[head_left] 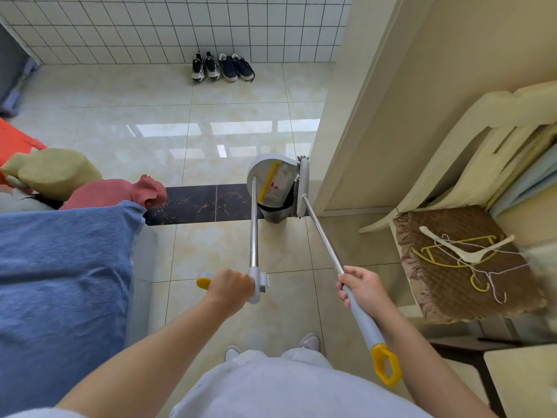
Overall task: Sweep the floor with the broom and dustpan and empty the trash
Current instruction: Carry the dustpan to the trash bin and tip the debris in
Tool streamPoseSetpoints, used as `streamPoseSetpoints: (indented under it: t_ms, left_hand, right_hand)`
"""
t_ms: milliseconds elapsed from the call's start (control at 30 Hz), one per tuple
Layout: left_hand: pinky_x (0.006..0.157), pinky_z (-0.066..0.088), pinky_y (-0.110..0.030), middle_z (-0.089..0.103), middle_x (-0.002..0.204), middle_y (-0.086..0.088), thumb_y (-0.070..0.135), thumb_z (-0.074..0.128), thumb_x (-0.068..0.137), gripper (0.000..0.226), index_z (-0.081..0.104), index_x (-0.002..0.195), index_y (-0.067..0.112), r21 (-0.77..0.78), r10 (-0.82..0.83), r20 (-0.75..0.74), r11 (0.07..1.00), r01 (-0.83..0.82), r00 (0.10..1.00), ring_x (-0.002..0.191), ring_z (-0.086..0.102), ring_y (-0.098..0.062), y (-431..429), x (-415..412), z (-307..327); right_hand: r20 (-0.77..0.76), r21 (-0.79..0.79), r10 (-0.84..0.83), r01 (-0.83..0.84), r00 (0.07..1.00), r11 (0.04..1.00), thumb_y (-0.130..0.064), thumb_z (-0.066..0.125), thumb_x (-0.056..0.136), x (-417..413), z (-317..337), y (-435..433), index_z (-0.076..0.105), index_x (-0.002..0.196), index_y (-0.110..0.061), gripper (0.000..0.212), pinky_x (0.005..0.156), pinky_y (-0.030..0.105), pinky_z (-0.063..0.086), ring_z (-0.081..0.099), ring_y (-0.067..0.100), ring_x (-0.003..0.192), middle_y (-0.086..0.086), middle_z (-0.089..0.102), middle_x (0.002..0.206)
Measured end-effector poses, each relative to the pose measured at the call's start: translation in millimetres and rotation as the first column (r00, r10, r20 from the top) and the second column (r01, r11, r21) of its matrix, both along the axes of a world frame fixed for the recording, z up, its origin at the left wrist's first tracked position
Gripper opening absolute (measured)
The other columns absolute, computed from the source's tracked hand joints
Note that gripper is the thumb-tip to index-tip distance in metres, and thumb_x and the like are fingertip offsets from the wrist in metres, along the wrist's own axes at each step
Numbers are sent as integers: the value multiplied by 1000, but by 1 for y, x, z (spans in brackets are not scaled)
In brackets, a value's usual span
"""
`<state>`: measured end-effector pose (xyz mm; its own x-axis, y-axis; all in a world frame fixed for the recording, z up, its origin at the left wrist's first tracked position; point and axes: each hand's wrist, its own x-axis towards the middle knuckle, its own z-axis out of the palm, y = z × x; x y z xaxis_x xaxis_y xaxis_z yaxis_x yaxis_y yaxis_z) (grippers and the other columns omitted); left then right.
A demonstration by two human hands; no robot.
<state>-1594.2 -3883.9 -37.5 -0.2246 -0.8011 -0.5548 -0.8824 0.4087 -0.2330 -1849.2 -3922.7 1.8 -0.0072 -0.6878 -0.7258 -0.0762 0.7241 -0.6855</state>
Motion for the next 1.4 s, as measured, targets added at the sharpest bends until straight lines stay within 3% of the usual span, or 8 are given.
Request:
streamPoseSetpoints:
  t_ms: [200, 400, 567, 667, 867, 1033, 1200, 1400]
  left_hand:
    - [45, 16, -24, 46, 64, 0, -13, 40, 72, 28, 40, 84, 13, 72, -5, 20, 997, 4, 1000, 68, 53, -23, 5, -9, -11]
    - [47, 25, -20, 63, 70, 6, 0, 56, 76, 21, 54, 79, 20, -58, -94, 29, 994, 96, 995, 65, 66, -15, -2, 15, -4]
    - [44, 23, -15, 47, 42, 9, 11, 74, 50, 41, 35, 57, 20, -81, -140, 23, 987, 141, 990, 35, 51, -11, -15, 24, 11]
    - [44, 18, -13, 38, 31, 6, 6, 77, 27, 55, 28, 49, 18, -205, -161, -62, 968, 145, 985, 25, 38, -8, -15, 35, 10]
    - [46, 16, -16, 18, 38, 2, 4, 84, 27, 62, 28, 48, 16, -233, -231, 4, 946, 226, 973, 34, 16, -11, -2, 52, 9]
    - [47, 7, -15, 26, 29, 5, 1, 72, 24, 62, 15, 43, 11, -269, -184, 8, 946, 180, 983, 25, 34, -5, 13, 36, -7]
    - [45, 14, -15, 35, 28, 5, 2, 79, 15, 69, 19, 46, 14, -242, -149, -144, 964, 111, 978, 23, 37, -7, 17, 20, -18]
    - [49, 17, -13, 25, 30, 5, 2, 81, 16, 67, 24, 48, 16, -242, -163, -125, 962, 130, 979, 25, 26, -6, 15, 36, -14]
  right_hand:
    - [-29, 16, -18, 19, 999, 1000, 3, 51, 90, -2, -12, -5, 49, 123, 6, 33, 35, 18, 38, 44, 10, 36, 13, 51, 67]
    - [-75, 43, -18, 21, 997, 999, 2, 51, 90, -1, -26, -15, 50, 123, 6, 33, 36, 20, 40, 46, 13, 42, 13, 53, 68]
    - [-66, 66, -20, 25, 998, 998, 5, 47, 92, 12, -35, -32, 51, 93, -1, 7, 34, 17, 38, 41, 18, 50, 13, 48, 66]
    - [-73, 85, 6, 1, 997, 996, 6, 46, 90, 16, -43, -41, 49, 75, -3, 18, 34, 16, 39, 41, 19, 50, 13, 47, 65]
    - [-100, 91, 57, -48, 993, 995, 7, 47, 89, 19, -48, -44, 52, 96, 0, 10, 33, 15, 39, 42, 18, 50, 13, 48, 65]
    - [-121, 83, 65, -56, 991, 995, 3, 50, 90, 14, -46, -49, 51, 122, 5, 33, 34, 17, 41, 45, 17, 50, 13, 52, 68]
    - [-142, 84, 90, -78, 986, 993, 3, 50, 91, 12, -43, -45, 52, 120, 6, 30, 34, 17, 39, 43, 17, 49, 14, 51, 68]
    - [-135, 96, 94, -81, 986, 992, 5, 48, 91, 14, -44, -32, 52, 96, 2, 8, 33, 16, 37, 41, 18, 48, 14, 49, 66]
